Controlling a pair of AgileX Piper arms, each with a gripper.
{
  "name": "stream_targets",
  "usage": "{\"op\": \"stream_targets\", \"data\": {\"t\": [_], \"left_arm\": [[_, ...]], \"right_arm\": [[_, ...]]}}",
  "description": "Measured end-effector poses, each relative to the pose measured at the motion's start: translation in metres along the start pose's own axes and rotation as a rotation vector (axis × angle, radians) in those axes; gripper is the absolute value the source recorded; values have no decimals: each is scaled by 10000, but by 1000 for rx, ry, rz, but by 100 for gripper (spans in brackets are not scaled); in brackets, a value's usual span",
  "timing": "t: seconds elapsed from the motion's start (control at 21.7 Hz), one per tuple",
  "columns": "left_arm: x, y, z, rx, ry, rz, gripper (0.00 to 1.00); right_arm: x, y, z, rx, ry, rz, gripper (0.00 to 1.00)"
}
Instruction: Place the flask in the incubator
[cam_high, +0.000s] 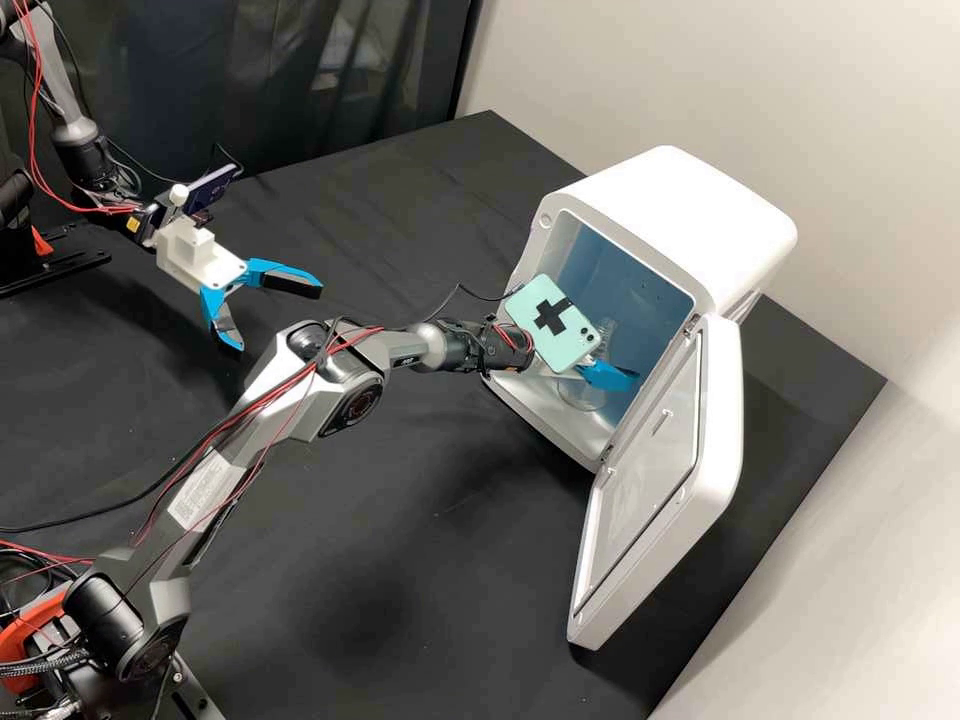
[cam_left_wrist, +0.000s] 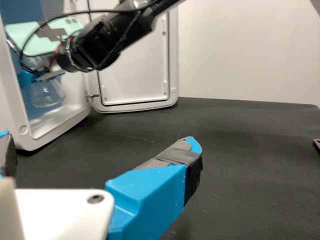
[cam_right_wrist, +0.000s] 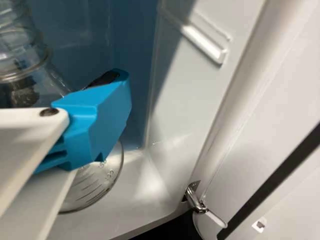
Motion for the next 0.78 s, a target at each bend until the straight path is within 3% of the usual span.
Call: {"op": "stream_targets", "data": {"t": [0.28,0.55,0.78], "left_arm": [[-33,29,-103,-2,45,14,100],[-62,53,-181,-8,80,25,100],[-49,104,-185,2,78,46,100]], "right_arm": [[91,-80,43,-27,-22,-9,0],[167,-71,5,-78,-19,0,0],[264,-153,-23,-97,-8,-39,0]]}}
